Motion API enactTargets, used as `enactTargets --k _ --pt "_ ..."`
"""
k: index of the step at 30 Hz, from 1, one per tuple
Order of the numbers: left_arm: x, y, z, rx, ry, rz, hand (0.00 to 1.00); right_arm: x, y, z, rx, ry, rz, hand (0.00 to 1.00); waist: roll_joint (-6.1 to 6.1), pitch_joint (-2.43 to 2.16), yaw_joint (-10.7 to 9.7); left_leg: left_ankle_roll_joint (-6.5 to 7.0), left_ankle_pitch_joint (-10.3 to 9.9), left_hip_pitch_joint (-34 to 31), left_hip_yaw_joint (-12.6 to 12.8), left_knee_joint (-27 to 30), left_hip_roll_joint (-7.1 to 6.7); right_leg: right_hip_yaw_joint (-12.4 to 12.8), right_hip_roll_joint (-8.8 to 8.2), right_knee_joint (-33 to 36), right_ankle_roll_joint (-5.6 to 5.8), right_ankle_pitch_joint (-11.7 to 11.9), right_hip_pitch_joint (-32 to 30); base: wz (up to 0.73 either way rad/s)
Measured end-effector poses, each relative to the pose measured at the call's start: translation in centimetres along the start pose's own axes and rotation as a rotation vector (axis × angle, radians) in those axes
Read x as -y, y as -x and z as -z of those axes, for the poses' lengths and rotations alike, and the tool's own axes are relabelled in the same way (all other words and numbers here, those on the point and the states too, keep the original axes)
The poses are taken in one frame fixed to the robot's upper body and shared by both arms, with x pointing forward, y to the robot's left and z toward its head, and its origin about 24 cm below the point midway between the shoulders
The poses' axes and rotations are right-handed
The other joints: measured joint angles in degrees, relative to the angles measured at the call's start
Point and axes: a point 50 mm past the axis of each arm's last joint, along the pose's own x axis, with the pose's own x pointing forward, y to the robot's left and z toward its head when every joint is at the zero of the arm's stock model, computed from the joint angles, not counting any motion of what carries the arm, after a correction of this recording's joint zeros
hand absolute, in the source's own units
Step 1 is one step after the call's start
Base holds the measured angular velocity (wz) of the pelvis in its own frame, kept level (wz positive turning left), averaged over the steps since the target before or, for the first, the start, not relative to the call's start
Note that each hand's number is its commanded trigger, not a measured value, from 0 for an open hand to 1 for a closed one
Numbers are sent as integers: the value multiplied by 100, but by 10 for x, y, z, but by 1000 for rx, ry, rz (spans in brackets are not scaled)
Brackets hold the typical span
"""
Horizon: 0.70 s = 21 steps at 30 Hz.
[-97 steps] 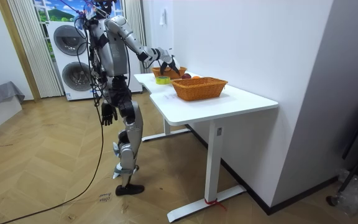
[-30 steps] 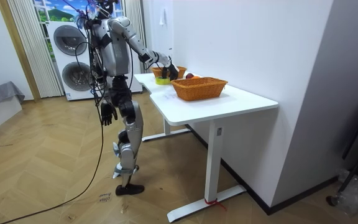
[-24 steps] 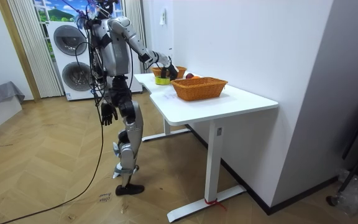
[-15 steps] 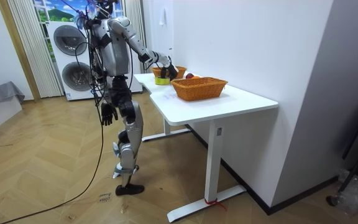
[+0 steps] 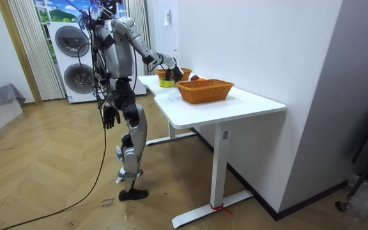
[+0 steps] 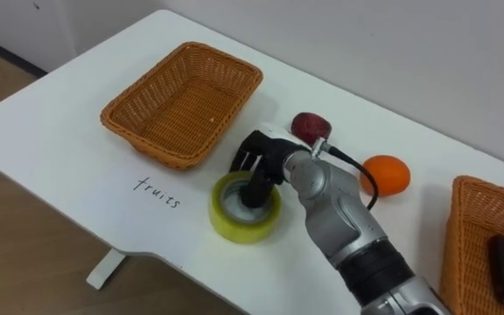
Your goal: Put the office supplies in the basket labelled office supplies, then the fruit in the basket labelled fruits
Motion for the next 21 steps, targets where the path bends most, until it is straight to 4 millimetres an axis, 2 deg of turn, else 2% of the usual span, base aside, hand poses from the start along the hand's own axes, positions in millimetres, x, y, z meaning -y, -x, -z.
enactTargets --k 5,6,8,12,16,18,19,21 --pt "-1 0 2 -9 18 1 0 -3 13 4 41 -18 13 100 17 3 -134 1 1 -1 28 1 -1 19 1 1 0 0 8 0" --pt "-1 -1 4 -14 38 4 0 -2 15 4 44 -15 15 100 30 3 -227 2 2 -2 23 6 -2 31 0 1 0 0 15 0" --pt "-2 -1 4 -5 69 9 0 4 21 8 55 -37 43 100 69 -5 -349 7 5 12 69 -8 -1 174 1 -1 0 0 2 -7" --pt "-2 -2 5 4 103 13 0 19 31 15 62 -44 94 100 121 -7 -539 16 10 47 103 -56 -2 287 0 5 1 1 -2 -11" --pt "-2 -2 7 3 113 16 0 37 43 19 75 -59 171 100 110 -96 -777 15 29 132 202 -125 9 346 3 9 3 0 6 -9" --pt "-3 -2 9 2 123 16 0 46 49 19 97 -92 212 100 128 -85 -863 15 42 181 246 -142 16 401 7 7 4 0 25 -13" --pt "-4 -2 9 9 125 14 0 51 52 19 111 -108 234 100 95 -108 -937 15 42 191 257 -146 17 408 7 15 4 0 28 -6" --pt "-4 -2 9 21 130 12 0 60 58 21 127 -119 265 100 74 -116 -988 15 42 209 286 -149 26 456 8 23 4 0 21 -10"
